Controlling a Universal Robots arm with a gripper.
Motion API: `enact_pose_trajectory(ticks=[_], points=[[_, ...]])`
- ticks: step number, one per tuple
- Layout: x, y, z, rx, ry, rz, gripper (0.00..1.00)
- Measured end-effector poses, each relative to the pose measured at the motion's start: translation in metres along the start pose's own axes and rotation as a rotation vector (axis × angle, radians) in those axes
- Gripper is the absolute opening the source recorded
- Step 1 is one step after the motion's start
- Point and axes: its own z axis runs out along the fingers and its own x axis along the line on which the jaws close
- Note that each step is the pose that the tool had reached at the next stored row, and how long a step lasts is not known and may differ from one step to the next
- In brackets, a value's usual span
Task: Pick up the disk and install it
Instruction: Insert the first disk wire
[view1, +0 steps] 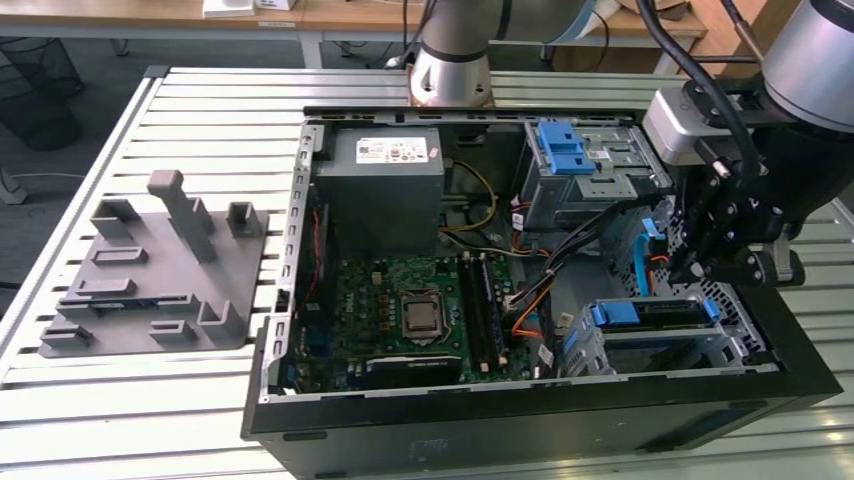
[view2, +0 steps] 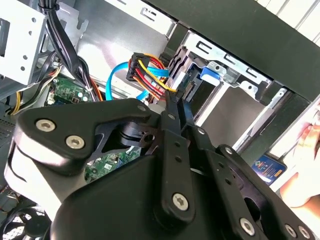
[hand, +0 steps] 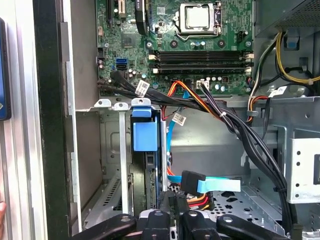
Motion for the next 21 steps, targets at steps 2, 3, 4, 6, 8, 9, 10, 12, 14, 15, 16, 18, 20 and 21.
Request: enact_pose_trajectory(ticks=[2,3,4,6,8,9,10,12,14,15,16,18,20,21], points=[[0.0,0.0,0.0001,0.0,0.0,0.0,0.17],[0.0,0.0,0.0001,0.0,0.0,0.0,0.17],[0.0,0.0,0.0001,0.0,-0.0001,0.0,0.17],[0.0,0.0,0.0002,0.0,-0.0001,0.0,0.16],[0.0,0.0,0.0002,-0.0006,-0.0001,0.0,0.16],[0.0,-0.0002,0.0003,-0.0021,-0.0002,0.0,0.16],[0.0,-0.0004,0.0003,-0.0054,0.0002,0.0,0.16],[0.0,-0.0022,0.0005,-0.0202,0.0015,0.0,0.16],[-0.0002,-0.0035,0.0008,-0.0259,0.0018,0.0,0.16],[-0.0001,-0.0035,0.001,-0.0259,0.0019,0.0,0.16],[0.0005,-0.0035,0.0013,-0.026,0.002,0.001,0.16],[0.0017,-0.0035,0.0024,-0.026,0.0028,0.0,0.16],[0.0023,-0.0034,0.0039,-0.0259,0.0052,0.0,0.16],[0.0024,-0.0034,0.0045,-0.0257,0.009,0.0,0.16]])
